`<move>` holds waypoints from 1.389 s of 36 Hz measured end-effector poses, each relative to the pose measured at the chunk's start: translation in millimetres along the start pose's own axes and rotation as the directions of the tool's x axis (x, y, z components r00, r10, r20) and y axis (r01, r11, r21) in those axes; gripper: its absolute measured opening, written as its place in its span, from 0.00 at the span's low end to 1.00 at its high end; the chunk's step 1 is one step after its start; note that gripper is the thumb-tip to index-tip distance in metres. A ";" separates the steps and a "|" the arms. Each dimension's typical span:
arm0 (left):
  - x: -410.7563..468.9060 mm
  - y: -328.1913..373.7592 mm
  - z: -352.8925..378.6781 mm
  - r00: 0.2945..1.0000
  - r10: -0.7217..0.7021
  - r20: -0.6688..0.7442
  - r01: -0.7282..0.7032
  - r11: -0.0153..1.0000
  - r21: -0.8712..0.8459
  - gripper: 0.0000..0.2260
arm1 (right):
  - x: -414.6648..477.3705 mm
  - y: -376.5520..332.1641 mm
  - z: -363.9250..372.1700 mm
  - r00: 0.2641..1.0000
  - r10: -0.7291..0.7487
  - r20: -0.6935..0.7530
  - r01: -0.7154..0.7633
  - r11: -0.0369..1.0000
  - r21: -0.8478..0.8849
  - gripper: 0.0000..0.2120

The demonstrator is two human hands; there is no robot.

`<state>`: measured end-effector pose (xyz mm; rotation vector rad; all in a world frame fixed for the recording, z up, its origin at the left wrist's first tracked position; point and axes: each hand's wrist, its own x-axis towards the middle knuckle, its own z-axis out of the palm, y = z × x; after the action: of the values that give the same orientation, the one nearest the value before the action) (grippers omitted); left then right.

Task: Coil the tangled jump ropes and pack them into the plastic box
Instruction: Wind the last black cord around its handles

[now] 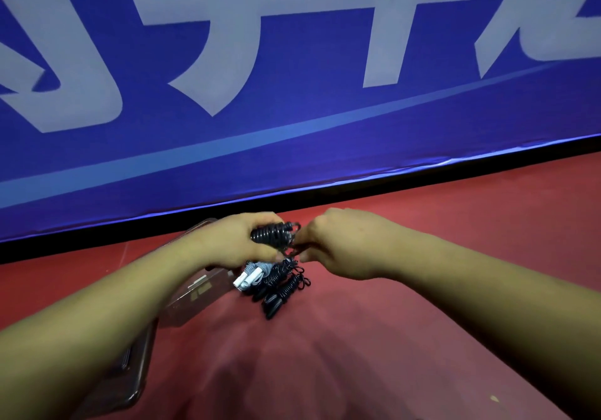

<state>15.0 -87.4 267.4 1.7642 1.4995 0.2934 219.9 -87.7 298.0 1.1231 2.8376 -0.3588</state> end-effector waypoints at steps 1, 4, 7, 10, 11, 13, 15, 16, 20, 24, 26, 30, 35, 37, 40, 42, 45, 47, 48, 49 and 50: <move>-1.2 -0.1 -0.1 0.999 -0.001 0.033 0.000 0.999 0.038 0.13 | -0.5 -0.1 -1.3 1.000 -0.013 -0.015 0.013 1.000 -0.026 0.10; -5.3 8.5 3.0 0.999 -0.009 0.052 -0.012 0.921 0.389 0.13 | 1.2 -2.8 -0.5 0.995 -0.077 -0.066 0.071 0.994 -0.088 0.11; -10.0 22.1 14.4 0.999 0.036 0.023 -0.042 0.761 0.647 0.09 | 4.9 -6.1 -2.7 0.976 -0.129 -0.176 0.097 0.979 -0.179 0.11; -13.7 25.4 21.6 0.991 0.130 0.032 -0.120 0.765 0.632 0.13 | 5.5 0.4 -6.5 0.966 -0.077 -0.248 0.046 0.990 -0.130 0.11; -14.5 24.9 22.3 0.985 0.171 0.032 -0.153 0.771 0.618 0.14 | 5.1 4.6 -6.8 0.968 -0.044 -0.248 0.028 0.997 -0.070 0.12; -17.0 25.2 24.3 0.974 0.222 0.036 -0.202 0.794 0.574 0.16 | 3.8 12.3 -6.5 0.978 0.016 -0.209 0.006 0.995 0.104 0.13; -20.3 29.6 29.7 0.973 0.222 0.067 -0.229 0.869 0.439 0.19 | 1.9 22.3 -5.3 0.986 0.062 -0.157 -0.012 0.953 0.302 0.11; -21.4 31.3 31.9 0.973 0.219 0.076 -0.232 0.918 0.321 0.19 | 0.7 26.7 -4.8 0.986 0.083 -0.142 -0.021 0.921 0.388 0.10; -22.5 41.0 33.8 0.975 0.221 0.036 -0.215 0.968 -0.128 0.13 | -4.3 38.4 -2.0 0.980 0.147 -0.136 -0.041 0.811 0.584 0.10; -23.2 38.0 43.6 0.985 0.172 0.009 -0.150 0.881 -0.448 0.09 | -6.2 34.2 -3.7 0.975 0.207 -0.076 -0.104 0.736 0.669 0.17; -21.6 39.1 49.4 0.990 0.139 -0.038 -0.137 0.825 -0.548 0.08 | -9.0 35.5 -3.5 0.972 0.225 -0.060 -0.127 0.728 0.674 0.16; -11.6 44.4 48.0 0.986 0.069 -0.152 -0.151 0.756 -0.637 0.09 | -10.3 32.6 -0.7 0.966 0.252 -0.054 -0.150 0.721 0.677 0.18; -8.7 39.8 39.2 0.976 0.020 -0.215 -0.154 0.761 -0.630 0.22 | -8.1 28.6 5.4 0.976 0.216 0.013 -0.175 0.751 0.637 0.12; -6.5 39.9 36.4 0.969 -0.002 -0.248 -0.151 0.789 -0.596 0.17 | -8.2 29.0 4.3 0.974 0.227 0.006 -0.181 0.764 0.619 0.12; 0.6 38.7 36.5 0.958 -0.058 -0.279 -0.102 0.844 -0.526 0.12 | -5.8 23.5 0.6 0.971 0.239 -0.010 -0.199 0.833 0.516 0.14; 5.8 34.5 39.9 0.951 -0.094 -0.295 -0.046 0.899 -0.436 0.10 | -2.9 16.7 1.1 0.967 0.250 0.043 -0.243 0.863 0.442 0.13; 12.3 25.3 44.1 0.938 -0.086 -0.336 0.008 0.974 -0.228 0.07 | -1.1 6.3 0.2 0.957 0.274 0.094 -0.290 0.900 0.326 0.10; 16.2 20.4 48.5 0.939 -0.085 -0.332 0.034 0.987 -0.155 0.06 | -2.0 2.4 -1.0 0.962 0.259 0.089 -0.273 0.921 0.279 0.12; 18.6 18.0 51.3 0.941 -0.085 -0.328 0.047 0.991 -0.122 0.06 | -2.1 1.4 -0.8 0.965 0.244 0.093 -0.260 0.931 0.256 0.12; 20.6 15.7 54.0 0.943 -0.081 -0.321 0.058 0.995 -0.082 0.05 | -3.1 -0.7 -0.7 0.968 0.229 0.103 -0.247 0.943 0.223 0.11; 22.1 12.8 56.4 0.947 -0.079 -0.312 0.068 0.997 -0.043 0.06 | -4.0 -3.2 -0.1 0.969 0.217 0.119 -0.237 0.952 0.195 0.11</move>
<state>65.6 -90.2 232.0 1.6888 1.7686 0.5791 220.6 -92.6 299.4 1.4116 2.5978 -0.6846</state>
